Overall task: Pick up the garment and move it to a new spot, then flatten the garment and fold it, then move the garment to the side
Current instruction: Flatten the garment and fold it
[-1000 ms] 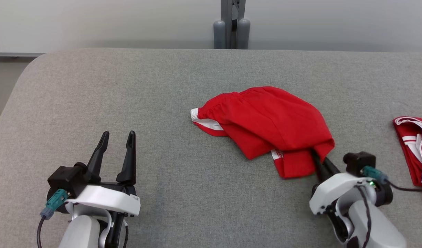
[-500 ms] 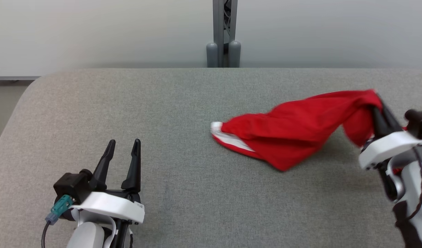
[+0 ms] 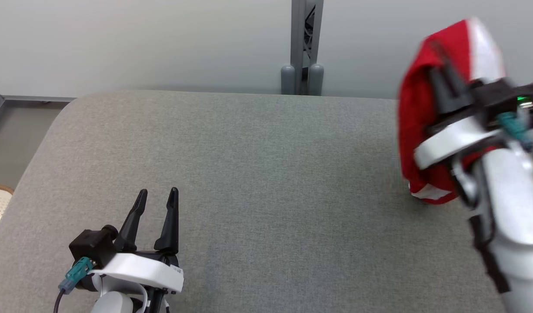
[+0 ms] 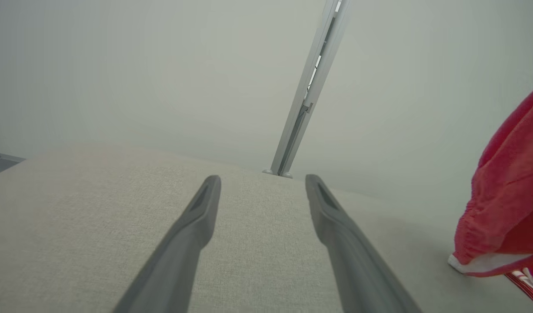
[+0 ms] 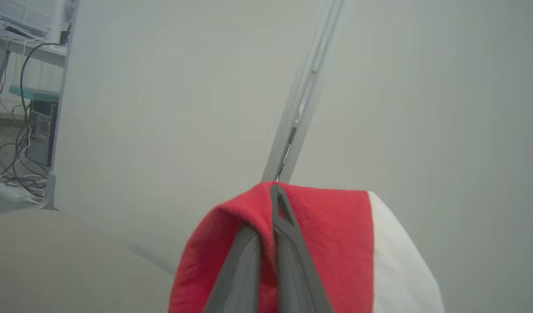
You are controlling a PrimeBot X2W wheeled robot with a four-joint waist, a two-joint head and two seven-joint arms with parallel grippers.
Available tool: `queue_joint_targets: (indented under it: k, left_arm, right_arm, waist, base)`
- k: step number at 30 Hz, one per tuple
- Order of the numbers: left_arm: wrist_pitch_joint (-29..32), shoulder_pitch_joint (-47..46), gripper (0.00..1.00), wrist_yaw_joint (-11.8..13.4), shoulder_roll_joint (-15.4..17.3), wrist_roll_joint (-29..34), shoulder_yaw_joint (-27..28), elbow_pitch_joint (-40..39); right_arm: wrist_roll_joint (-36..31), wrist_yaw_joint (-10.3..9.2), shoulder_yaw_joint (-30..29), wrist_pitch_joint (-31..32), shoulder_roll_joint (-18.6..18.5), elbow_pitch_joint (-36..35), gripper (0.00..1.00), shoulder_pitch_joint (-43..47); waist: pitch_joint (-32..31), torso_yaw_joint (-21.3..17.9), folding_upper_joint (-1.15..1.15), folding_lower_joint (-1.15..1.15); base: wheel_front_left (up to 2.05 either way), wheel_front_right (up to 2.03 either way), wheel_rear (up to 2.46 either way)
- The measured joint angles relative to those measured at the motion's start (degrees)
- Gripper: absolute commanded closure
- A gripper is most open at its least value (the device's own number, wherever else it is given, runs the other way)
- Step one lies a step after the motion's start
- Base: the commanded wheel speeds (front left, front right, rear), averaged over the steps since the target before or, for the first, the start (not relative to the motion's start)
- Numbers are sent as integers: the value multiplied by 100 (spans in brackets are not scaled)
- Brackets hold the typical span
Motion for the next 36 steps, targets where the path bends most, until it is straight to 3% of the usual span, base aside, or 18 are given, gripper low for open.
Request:
queue_joint_targets:
  k: [7, 14, 16, 22, 26, 31, 36]
  left_arm:
    - [0, 4, 0, 0, 1, -12, -48, 23]
    - [0, -23, 0, -1, 1, -2, 10, 64]
    - [0, -26, 0, -1, 1, -2, 20, 80]
    - [0, -22, 0, -10, 1, -2, 53, 114]
    - [0, -18, 0, -10, -2, -1, 71, 127]
    - [0, -6, 0, -9, 0, 23, 130, 118]
    - [0, 2, 0, -10, 0, 67, 197, 79]
  right_arm:
    - [452, 1, 2295, 627, 328, 634, 100, 225]
    - [1401, 1, 4000, 747, 567, 1161, 99, 360]
    - [1696, 0, 4320, 746, 614, 1222, 0, 367]
    - [2594, 1, 5011, 747, 653, 1146, 0, 314]
    - [3054, 0, 5013, 679, 423, 990, 0, 193]
    - [3184, 0, 4585, 489, 64, 855, 0, 42]
    - [2902, 0, 3623, 225, -244, 1035, 0, 2]
  waist:
    - [43, 203, 0, 0]
    - [118, 362, 0, 0]
    - [130, 381, 0, 0]
    - [100, 332, 0, 0]
    - [41, 214, 0, 0]
    - [-54, 4, 0, 0]
    - [-120, -262, 0, 0]
  base:
    - [0, 0, 0]
    - [0, 0, 0]
    - [0, 0, 0]
    - [0, 0, 0]
    - [0, 0, 0]
    - [0, 0, 0]
    - [0, 0, 0]
